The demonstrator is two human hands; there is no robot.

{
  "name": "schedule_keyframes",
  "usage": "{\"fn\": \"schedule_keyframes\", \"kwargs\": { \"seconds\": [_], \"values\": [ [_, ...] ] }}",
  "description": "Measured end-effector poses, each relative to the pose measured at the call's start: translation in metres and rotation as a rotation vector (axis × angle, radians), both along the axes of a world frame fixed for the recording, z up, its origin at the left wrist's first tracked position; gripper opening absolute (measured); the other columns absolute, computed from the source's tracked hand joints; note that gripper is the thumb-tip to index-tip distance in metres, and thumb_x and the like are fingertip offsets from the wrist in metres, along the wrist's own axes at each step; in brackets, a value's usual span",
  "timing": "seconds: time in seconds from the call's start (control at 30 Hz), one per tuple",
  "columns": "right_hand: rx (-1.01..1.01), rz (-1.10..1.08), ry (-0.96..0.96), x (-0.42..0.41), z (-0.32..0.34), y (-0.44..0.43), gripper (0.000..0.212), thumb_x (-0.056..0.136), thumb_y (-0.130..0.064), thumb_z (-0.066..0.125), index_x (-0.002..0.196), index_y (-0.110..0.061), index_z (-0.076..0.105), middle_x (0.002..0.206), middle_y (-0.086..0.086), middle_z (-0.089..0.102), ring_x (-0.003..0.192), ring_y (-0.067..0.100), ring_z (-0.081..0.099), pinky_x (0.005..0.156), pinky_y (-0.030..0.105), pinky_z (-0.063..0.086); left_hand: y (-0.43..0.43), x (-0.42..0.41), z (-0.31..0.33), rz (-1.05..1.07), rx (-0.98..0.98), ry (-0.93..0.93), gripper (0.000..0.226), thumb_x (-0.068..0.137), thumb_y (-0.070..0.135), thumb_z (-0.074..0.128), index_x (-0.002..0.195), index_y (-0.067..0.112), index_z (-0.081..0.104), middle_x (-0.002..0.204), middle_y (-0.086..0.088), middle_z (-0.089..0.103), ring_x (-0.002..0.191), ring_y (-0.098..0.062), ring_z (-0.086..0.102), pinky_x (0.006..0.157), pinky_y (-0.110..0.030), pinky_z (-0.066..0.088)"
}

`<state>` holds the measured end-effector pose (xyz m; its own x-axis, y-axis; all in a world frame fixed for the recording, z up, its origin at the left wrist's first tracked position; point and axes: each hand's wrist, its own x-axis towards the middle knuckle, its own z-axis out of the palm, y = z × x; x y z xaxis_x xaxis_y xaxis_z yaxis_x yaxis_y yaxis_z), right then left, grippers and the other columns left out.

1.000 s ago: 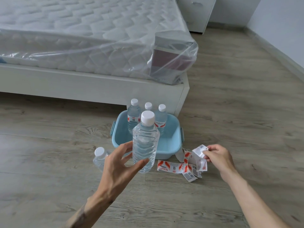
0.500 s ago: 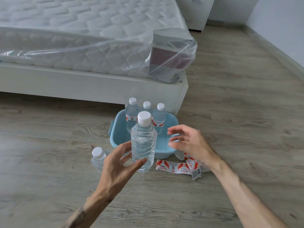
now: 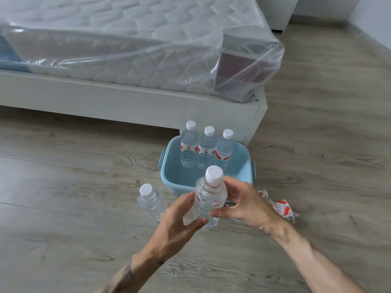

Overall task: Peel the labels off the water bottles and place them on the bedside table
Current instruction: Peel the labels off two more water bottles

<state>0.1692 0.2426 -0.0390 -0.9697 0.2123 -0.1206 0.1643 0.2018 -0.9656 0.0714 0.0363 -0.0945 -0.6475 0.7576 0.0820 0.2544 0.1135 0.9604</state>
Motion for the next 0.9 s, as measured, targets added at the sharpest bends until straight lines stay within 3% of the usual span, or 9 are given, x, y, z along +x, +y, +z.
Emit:
{"fn": "schedule_keyframes", "kwargs": {
  "seconds": [0.1,0.17,0.3,0.37,0.43,0.5,0.6,0.8,0.9],
  "values": [
    [0.08,-0.083,-0.027,-0.004,-0.023,-0.013,0.064,0.065,-0.024,0.101,0.12,-0.036,0.071,0.119,-0.014,0.08,0.113,0.004,0.075,0.103,0.025,0.056,-0.009,0.003,-0.016,0.1,-0.095,0.067,0.063,0.088,0.025,0.086,0.146,0.022,0.062,0.139,0.014,0.07,0.132,-0.01,0.064,0.11,-0.028,0.049],
    [0.119,-0.154,-0.056,-0.008,-0.04,-0.02,0.063,0.065,-0.019,0.101,0.117,-0.034,0.07,0.115,-0.013,0.081,0.111,0.0,0.074,0.103,0.024,0.057,-0.023,0.005,-0.025,0.215,-0.154,0.035,0.054,0.086,0.023,0.089,0.136,0.022,0.068,0.128,0.016,0.073,0.119,-0.006,0.069,0.101,-0.029,0.056],
    [0.134,-0.239,-0.083,-0.017,-0.063,-0.032,0.06,0.066,-0.01,0.1,0.111,-0.031,0.067,0.116,-0.013,0.077,0.108,-0.007,0.071,0.104,0.02,0.055,-0.057,0.0,-0.05,0.439,-0.306,0.024,0.016,0.085,0.025,0.089,0.088,0.027,0.074,0.086,0.015,0.077,0.085,-0.006,0.074,0.074,-0.027,0.058],
    [0.161,-0.266,-0.076,-0.02,-0.074,-0.038,0.06,0.065,-0.009,0.101,0.107,-0.034,0.066,0.112,-0.015,0.077,0.106,-0.008,0.071,0.102,0.018,0.055,-0.072,-0.006,-0.06,0.562,-0.347,0.01,0.025,0.083,0.028,0.091,0.072,0.026,0.068,0.076,0.013,0.075,0.073,-0.006,0.072,0.065,-0.016,0.051],
    [0.192,-0.277,-0.081,-0.02,-0.083,-0.045,0.061,0.063,-0.017,0.102,0.107,-0.04,0.066,0.111,-0.019,0.077,0.105,-0.007,0.072,0.098,0.016,0.055,-0.08,-0.012,-0.065,0.677,-0.358,-0.002,0.029,0.078,0.034,0.094,0.08,0.027,0.066,0.079,0.006,0.073,0.076,-0.007,0.071,0.068,-0.017,0.051],
    [0.21,-0.283,-0.082,-0.019,-0.09,-0.052,0.062,0.062,-0.025,0.103,0.11,-0.041,0.066,0.109,-0.024,0.078,0.106,-0.007,0.072,0.094,0.012,0.054,-0.083,-0.018,-0.067,0.733,-0.352,0.007,0.051,0.071,0.04,0.096,0.105,0.024,0.062,0.102,0.009,0.067,0.095,-0.005,0.068,0.078,-0.025,0.053],
    [0.19,-0.299,-0.067,-0.018,-0.098,-0.057,0.06,0.064,-0.019,0.102,0.111,-0.033,0.068,0.111,-0.032,0.075,0.105,-0.009,0.071,0.094,0.009,0.053,-0.079,-0.028,-0.068,0.67,-0.306,0.019,0.076,0.068,0.048,0.095,0.129,0.023,0.056,0.121,0.013,0.059,0.114,0.004,0.059,0.09,-0.021,0.048],
    [0.119,-0.368,-0.024,-0.014,-0.105,-0.057,0.065,0.066,-0.013,0.101,0.115,-0.035,0.065,0.113,-0.02,0.077,0.11,-0.008,0.07,0.096,0.007,0.051,-0.065,-0.041,-0.071,0.632,-0.233,0.007,0.076,0.07,0.05,0.092,0.132,0.028,0.055,0.125,0.008,0.059,0.115,0.013,0.056,0.091,-0.016,0.049],
    [0.123,-0.35,-0.025,-0.009,-0.106,-0.058,0.065,0.066,-0.02,0.101,0.116,-0.039,0.065,0.12,-0.029,0.073,0.113,-0.007,0.07,0.097,0.006,0.049,-0.062,-0.044,-0.067,0.63,-0.203,0.008,0.072,0.069,0.055,0.091,0.128,0.034,0.056,0.123,0.01,0.061,0.114,0.014,0.06,0.089,-0.01,0.049]
  ]
}}
